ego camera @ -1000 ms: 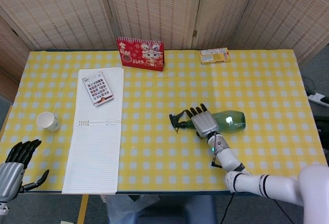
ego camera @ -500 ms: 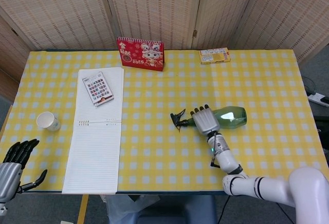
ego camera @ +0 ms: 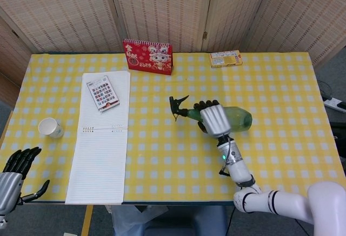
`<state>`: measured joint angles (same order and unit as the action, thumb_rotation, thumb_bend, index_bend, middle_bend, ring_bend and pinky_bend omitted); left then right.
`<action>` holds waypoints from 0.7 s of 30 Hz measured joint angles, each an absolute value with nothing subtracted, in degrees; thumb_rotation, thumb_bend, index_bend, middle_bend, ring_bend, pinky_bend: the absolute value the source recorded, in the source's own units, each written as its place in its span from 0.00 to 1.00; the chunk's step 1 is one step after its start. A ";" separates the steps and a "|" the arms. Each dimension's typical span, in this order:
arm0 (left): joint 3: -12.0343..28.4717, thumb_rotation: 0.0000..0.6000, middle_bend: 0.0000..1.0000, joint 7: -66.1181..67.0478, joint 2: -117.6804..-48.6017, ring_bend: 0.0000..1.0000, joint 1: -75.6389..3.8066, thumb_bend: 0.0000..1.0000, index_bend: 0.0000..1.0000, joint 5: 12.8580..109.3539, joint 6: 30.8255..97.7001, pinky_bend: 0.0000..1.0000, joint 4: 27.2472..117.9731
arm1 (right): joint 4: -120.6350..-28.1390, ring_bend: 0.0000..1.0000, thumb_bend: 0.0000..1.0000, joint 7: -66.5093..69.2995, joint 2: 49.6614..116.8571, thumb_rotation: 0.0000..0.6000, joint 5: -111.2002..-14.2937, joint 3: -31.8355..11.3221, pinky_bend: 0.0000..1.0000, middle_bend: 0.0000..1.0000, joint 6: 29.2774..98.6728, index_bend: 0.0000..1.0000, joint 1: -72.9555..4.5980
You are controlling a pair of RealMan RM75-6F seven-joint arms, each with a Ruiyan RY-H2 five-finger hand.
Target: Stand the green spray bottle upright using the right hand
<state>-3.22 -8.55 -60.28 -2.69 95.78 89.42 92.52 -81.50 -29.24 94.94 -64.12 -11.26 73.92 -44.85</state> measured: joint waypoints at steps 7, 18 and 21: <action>-3.45 0.38 0.13 -7.80 -60.42 0.09 -2.29 0.38 0.06 96.61 90.34 0.04 92.66 | -82.56 0.62 0.37 -10.58 97.95 1.00 -65.89 -15.28 0.59 0.62 78.67 0.77 -41.04; -3.73 0.38 0.13 -6.13 -61.04 0.08 -2.66 0.38 0.06 96.87 89.19 0.04 92.94 | -75.34 0.62 0.37 21.51 104.36 1.00 -69.62 -18.73 0.59 0.62 80.66 0.77 -35.20; -3.73 0.39 0.13 -6.13 -61.04 0.08 -2.67 0.38 0.06 96.95 89.25 0.04 92.92 | -71.62 0.61 0.37 27.98 105.82 1.00 -72.24 -18.80 0.59 0.62 81.55 0.77 -34.22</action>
